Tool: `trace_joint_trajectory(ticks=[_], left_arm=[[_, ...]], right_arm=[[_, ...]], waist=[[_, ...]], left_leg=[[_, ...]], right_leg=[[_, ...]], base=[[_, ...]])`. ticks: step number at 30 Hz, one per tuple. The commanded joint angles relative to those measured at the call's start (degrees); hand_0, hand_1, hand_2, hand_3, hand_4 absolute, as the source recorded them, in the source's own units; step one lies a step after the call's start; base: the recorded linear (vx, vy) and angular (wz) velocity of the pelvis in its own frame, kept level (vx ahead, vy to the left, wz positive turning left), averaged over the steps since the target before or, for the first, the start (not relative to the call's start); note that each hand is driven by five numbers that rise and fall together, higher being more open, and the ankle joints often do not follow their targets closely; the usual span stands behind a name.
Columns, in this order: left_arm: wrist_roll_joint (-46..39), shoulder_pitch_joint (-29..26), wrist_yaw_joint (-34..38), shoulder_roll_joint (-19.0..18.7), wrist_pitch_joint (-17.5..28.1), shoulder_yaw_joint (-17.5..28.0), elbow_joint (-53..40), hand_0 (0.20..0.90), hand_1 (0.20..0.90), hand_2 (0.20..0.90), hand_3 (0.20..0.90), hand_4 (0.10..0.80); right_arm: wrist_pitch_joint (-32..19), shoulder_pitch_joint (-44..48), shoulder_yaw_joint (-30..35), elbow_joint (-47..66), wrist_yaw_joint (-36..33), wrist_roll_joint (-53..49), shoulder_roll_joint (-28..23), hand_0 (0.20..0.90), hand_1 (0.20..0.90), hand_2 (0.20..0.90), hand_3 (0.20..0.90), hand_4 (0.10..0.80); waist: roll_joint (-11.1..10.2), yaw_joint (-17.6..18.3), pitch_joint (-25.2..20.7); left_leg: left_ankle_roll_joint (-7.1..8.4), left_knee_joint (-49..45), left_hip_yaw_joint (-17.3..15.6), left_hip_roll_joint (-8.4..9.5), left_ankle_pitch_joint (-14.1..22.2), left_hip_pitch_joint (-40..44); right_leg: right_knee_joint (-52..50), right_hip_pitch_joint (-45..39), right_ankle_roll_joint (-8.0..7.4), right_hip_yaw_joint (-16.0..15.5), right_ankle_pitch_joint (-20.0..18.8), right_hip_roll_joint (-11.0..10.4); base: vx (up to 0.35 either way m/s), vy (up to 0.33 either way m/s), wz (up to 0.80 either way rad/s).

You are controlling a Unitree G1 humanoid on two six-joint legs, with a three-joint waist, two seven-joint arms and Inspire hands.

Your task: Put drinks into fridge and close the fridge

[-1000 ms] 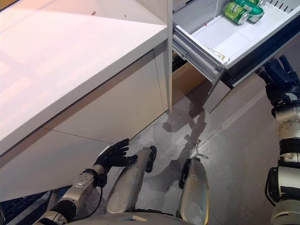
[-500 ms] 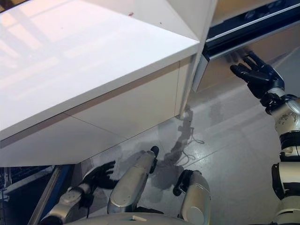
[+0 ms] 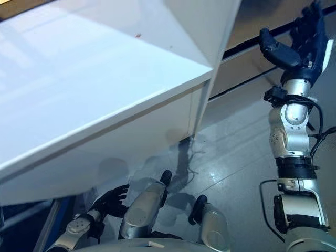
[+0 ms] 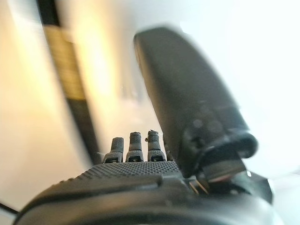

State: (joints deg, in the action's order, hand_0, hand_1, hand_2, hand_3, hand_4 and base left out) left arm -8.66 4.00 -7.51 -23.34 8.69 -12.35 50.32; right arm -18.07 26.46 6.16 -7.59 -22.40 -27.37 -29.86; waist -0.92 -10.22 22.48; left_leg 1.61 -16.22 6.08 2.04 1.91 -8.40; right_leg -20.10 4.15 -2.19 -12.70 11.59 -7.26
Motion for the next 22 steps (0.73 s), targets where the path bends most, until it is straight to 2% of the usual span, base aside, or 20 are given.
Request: trace_joint_trajectory(ticks=[1,5,6,10,13,16,17,18,20,22], left_arm=[[-1.95,1.12,0.5,3.08,2.0,2.67,-0.28,0.9,0.9,0.9,0.9,0.8],[-1.92,1.33,0.85,3.64,1.48,2.99,-0.47,0.9,0.9,0.9,0.9,0.8],[-2.12,1.28,1.08,3.98,0.89,3.37,-0.23,0.9,0.9,0.9,0.9,0.8],[-3.44,1.07,0.93,4.31,0.35,4.61,1.31,0.9,0.9,0.9,0.9,0.8],[-4.5,0.67,0.47,4.54,-0.63,5.77,2.49,0.9,0.9,0.9,0.9,0.8],[-5.34,0.33,0.0,4.82,-1.83,6.33,3.62,0.9,0.9,0.9,0.9,0.8],[-5.63,0.02,-0.36,5.16,-2.14,6.6,5.25,0.9,0.9,0.9,0.9,0.8],[-5.79,-0.11,-0.6,5.24,-2.0,6.69,5.92,0.9,0.9,0.9,0.9,0.8],[-6.73,-0.83,-1.09,6.12,-2.15,7.41,9.05,0.9,0.9,0.9,0.9,0.8],[-6.96,-1.05,-1.7,6.85,-2.04,7.73,11.71,0.9,0.9,0.9,0.9,0.8]], right_arm=[[-4.99,-6.05,3.38,-1.11,-0.44,-0.81,-2.97,0.9,0.9,0.9,0.9,0.8],[-4.03,-12.43,3.7,-6.77,2.15,0.27,-2.0,0.9,0.9,0.9,0.9,0.8],[-3.36,-15.02,3.28,-10.62,4.7,-0.2,-1.16,0.9,0.9,0.9,0.9,0.8],[1.34,-19.92,1.33,-20.04,8.08,0.1,0.94,0.9,0.9,0.9,0.9,0.8],[4.66,-24.12,-0.27,-30.47,12.24,-1.07,4.47,0.9,0.9,0.9,0.9,0.8],[10.4,-26.52,-1.04,-40.13,17.7,-1.85,8.25,0.9,0.9,0.9,0.9,0.8],[14.11,-27.85,-1.06,-46.87,22.93,-5.5,10.74,0.9,0.9,0.9,0.9,0.8],[14.93,-28.0,-0.94,-48.93,24.04,-6.52,11.23,0.9,0.9,0.9,0.9,0.8],[19.78,-28.55,-0.61,-56.75,30.16,-5.58,13.25,0.9,0.9,0.9,0.9,0.8],[20.26,-28.81,-1.51,-60.91,32.71,-5.23,14.43,0.9,0.9,0.9,0.9,0.8]], waist=[[1.06,5.82,-9.94],[0.71,7.49,-11.8],[0.52,8.27,-12.53],[0.18,9.49,-13.89],[0.07,10.28,-14.61],[0.13,10.53,-14.99],[0.27,10.65,-15.24],[0.28,10.67,-15.3],[0.54,10.77,-15.74],[0.71,10.81,-16.16]], left_leg=[[-4.33,4.88,-6.11,2.21,5.44,5.32],[-3.92,6.9,-8.81,1.42,5.27,7.23],[-3.76,7.51,-9.82,1.21,5.28,8.04],[-3.53,9.17,-11.08,0.9,5.14,9.6],[-3.42,10.76,-11.74,0.67,4.87,10.77],[-3.37,12.6,-11.85,0.48,4.23,11.77],[-3.32,13.67,-11.63,0.51,3.75,12.35],[-3.29,14.03,-11.6,0.5,3.61,12.57],[-3.21,15.49,-11.53,0.51,3.06,13.39],[-3.16,16.12,-11.45,0.57,2.76,13.8]], right_leg=[[6.86,-2.31,0.93,1.19,-3.26,3.73],[10.47,-3.66,0.44,2.2,-4.87,4.3],[11.83,-4.28,0.27,2.49,-5.49,4.54],[13.98,-5.27,-0.07,3.07,-6.55,4.94],[14.9,-5.84,-0.33,3.27,-6.95,5.25],[15.21,-6.33,-0.36,3.19,-6.88,5.73],[15.39,-6.58,-0.38,3.04,-6.89,5.95],[15.51,-6.73,-0.4,3.0,-6.88,6.01],[16.17,-7.32,-0.43,2.84,-6.94,6.31],[16.39,-7.66,-0.45,2.81,-6.89,6.47]], base=[[-0.05,0.031,-0.53],[-0.065,0.016,-0.43],[-0.057,0.005,-0.43],[-0.057,-0.008,-0.38],[-0.053,-0.039,-0.18],[-0.039,-0.046,-0.04],[-0.022,-0.03,0.04],[0.0,0.0,0.0],[0.0,0.0,0.0],[0.0,0.0,0.0]])
